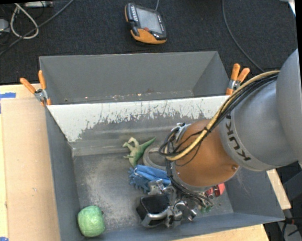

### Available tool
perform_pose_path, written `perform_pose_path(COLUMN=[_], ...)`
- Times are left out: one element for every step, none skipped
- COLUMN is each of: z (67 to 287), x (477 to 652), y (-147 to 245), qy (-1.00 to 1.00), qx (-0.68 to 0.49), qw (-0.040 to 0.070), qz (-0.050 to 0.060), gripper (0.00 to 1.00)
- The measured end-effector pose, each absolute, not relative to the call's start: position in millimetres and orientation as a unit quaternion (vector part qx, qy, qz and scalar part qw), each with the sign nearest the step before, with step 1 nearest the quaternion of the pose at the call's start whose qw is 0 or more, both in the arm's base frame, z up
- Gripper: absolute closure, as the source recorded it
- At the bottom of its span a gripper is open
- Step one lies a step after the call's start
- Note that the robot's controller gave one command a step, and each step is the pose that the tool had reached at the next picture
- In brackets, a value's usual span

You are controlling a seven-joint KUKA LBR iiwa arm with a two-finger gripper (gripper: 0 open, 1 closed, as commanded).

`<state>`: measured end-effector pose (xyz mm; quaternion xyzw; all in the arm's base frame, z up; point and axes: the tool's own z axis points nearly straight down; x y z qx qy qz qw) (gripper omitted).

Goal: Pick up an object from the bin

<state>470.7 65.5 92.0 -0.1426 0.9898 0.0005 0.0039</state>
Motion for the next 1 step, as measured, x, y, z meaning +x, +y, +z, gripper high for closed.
perform_pose_path(z=[84.7], x=[472.5], y=[42.2], qy=[0.987], qx=[-0.158], qw=[0.007], qz=[0.001], gripper=[1.0])
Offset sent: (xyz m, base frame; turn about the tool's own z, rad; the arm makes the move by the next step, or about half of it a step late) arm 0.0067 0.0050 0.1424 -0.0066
